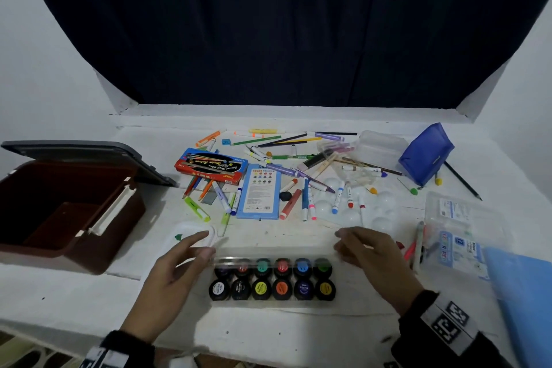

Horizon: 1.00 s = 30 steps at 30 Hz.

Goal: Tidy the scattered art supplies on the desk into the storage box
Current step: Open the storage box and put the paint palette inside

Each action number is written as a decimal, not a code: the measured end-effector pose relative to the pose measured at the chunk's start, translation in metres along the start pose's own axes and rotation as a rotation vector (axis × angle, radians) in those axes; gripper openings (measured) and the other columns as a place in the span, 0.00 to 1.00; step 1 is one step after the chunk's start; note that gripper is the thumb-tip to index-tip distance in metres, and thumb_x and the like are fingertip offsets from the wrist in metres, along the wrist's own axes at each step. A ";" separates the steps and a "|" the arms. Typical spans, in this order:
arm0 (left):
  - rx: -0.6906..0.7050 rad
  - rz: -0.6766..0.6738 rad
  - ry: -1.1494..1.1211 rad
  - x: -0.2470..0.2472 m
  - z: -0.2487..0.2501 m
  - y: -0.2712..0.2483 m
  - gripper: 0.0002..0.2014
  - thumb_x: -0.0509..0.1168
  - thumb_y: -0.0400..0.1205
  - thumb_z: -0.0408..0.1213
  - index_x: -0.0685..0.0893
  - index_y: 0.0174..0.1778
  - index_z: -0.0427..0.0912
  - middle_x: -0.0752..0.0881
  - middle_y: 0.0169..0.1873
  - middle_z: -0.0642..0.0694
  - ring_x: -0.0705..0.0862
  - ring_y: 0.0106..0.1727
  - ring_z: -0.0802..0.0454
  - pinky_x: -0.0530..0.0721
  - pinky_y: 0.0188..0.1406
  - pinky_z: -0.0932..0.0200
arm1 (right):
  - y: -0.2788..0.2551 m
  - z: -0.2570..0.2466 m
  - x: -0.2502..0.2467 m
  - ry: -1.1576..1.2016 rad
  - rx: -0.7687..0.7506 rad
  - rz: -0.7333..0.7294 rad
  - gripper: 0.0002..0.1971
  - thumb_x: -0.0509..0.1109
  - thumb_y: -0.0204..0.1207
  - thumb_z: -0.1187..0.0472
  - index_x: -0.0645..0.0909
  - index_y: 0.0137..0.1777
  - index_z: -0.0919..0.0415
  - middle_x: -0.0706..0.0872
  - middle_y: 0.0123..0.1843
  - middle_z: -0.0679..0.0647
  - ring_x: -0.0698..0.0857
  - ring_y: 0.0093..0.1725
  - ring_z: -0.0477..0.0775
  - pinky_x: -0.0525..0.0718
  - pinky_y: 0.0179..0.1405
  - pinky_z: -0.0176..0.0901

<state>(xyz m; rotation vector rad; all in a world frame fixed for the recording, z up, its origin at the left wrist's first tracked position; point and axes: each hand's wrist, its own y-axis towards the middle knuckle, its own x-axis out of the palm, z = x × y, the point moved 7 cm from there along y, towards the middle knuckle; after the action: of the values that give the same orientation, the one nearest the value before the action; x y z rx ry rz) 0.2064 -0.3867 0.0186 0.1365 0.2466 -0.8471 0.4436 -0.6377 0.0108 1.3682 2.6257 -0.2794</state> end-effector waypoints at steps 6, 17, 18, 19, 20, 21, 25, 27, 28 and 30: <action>0.015 -0.002 0.087 -0.001 -0.009 -0.019 0.15 0.72 0.78 0.28 0.90 0.54 0.53 0.93 0.47 0.48 0.91 0.53 0.52 0.85 0.54 0.68 | -0.018 0.005 0.006 -0.274 -0.090 -0.074 0.04 0.77 0.74 0.57 0.88 0.47 0.47 0.90 0.43 0.45 0.89 0.42 0.42 0.89 0.46 0.41; -0.018 0.070 0.238 0.000 -0.035 -0.015 0.23 0.82 0.68 0.33 0.88 0.52 0.64 0.92 0.47 0.56 0.90 0.51 0.58 0.88 0.55 0.57 | -0.024 0.010 0.020 -0.623 -0.108 -0.217 0.30 0.76 0.71 0.41 0.75 0.72 0.48 0.80 0.56 0.41 0.78 0.56 0.41 0.77 0.58 0.35; -0.020 0.067 0.252 0.000 -0.035 -0.015 0.22 0.82 0.68 0.35 0.89 0.51 0.65 0.91 0.46 0.57 0.90 0.49 0.58 0.88 0.54 0.57 | -0.023 0.010 0.020 -0.632 -0.113 -0.215 0.30 0.76 0.71 0.41 0.75 0.71 0.49 0.80 0.55 0.41 0.78 0.56 0.42 0.78 0.59 0.37; -0.023 0.069 0.265 -0.001 -0.035 -0.014 0.21 0.82 0.67 0.38 0.89 0.51 0.65 0.91 0.45 0.57 0.90 0.47 0.57 0.88 0.53 0.58 | -0.022 0.009 0.020 -0.638 -0.118 -0.214 0.30 0.76 0.70 0.41 0.76 0.71 0.49 0.80 0.55 0.41 0.78 0.55 0.42 0.78 0.59 0.38; -0.027 0.070 0.279 -0.002 -0.033 -0.014 0.20 0.82 0.66 0.42 0.89 0.51 0.66 0.91 0.44 0.57 0.90 0.44 0.57 0.88 0.50 0.58 | -0.022 0.009 0.020 -0.649 -0.120 -0.215 0.30 0.76 0.70 0.41 0.76 0.71 0.49 0.80 0.54 0.41 0.78 0.55 0.42 0.78 0.59 0.38; -0.035 0.070 0.298 -0.002 -0.032 -0.014 0.19 0.81 0.64 0.46 0.90 0.50 0.66 0.90 0.44 0.58 0.89 0.42 0.56 0.88 0.46 0.58 | -0.023 0.008 0.021 -0.666 -0.127 -0.217 0.30 0.75 0.71 0.40 0.75 0.71 0.49 0.80 0.55 0.41 0.78 0.55 0.42 0.79 0.59 0.38; -0.089 0.105 0.403 -0.006 -0.031 -0.012 0.17 0.83 0.65 0.49 0.91 0.48 0.67 0.89 0.47 0.56 0.88 0.37 0.60 0.86 0.39 0.62 | -0.025 0.002 0.021 -0.756 -0.150 -0.209 0.31 0.72 0.71 0.36 0.74 0.72 0.47 0.80 0.55 0.41 0.78 0.54 0.42 0.80 0.57 0.39; -0.137 0.138 0.469 -0.009 -0.032 -0.014 0.19 0.83 0.65 0.53 0.88 0.51 0.64 0.87 0.48 0.57 0.88 0.37 0.60 0.81 0.37 0.65 | -0.024 0.001 0.019 -0.836 -0.097 -0.221 0.33 0.70 0.71 0.32 0.73 0.71 0.48 0.80 0.56 0.43 0.79 0.53 0.43 0.80 0.53 0.40; -0.166 0.147 0.495 -0.010 -0.034 -0.016 0.21 0.82 0.65 0.56 0.87 0.52 0.62 0.87 0.48 0.57 0.87 0.38 0.59 0.79 0.38 0.64 | -0.024 0.001 0.017 -0.892 -0.060 -0.230 0.33 0.69 0.70 0.30 0.75 0.69 0.49 0.81 0.55 0.43 0.81 0.51 0.44 0.81 0.50 0.40; -0.226 0.136 0.507 -0.012 -0.039 -0.020 0.24 0.79 0.64 0.63 0.87 0.53 0.59 0.88 0.46 0.57 0.87 0.41 0.57 0.78 0.41 0.62 | -0.023 -0.001 0.013 -0.997 -0.003 -0.232 0.32 0.65 0.66 0.24 0.80 0.55 0.50 0.83 0.47 0.44 0.83 0.44 0.45 0.82 0.43 0.39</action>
<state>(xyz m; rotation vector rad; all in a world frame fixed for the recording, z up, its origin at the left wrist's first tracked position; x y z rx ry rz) 0.1774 -0.3824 -0.0161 0.1530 0.7971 -0.6328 0.4174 -0.6402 0.0106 0.6268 1.8957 -0.7518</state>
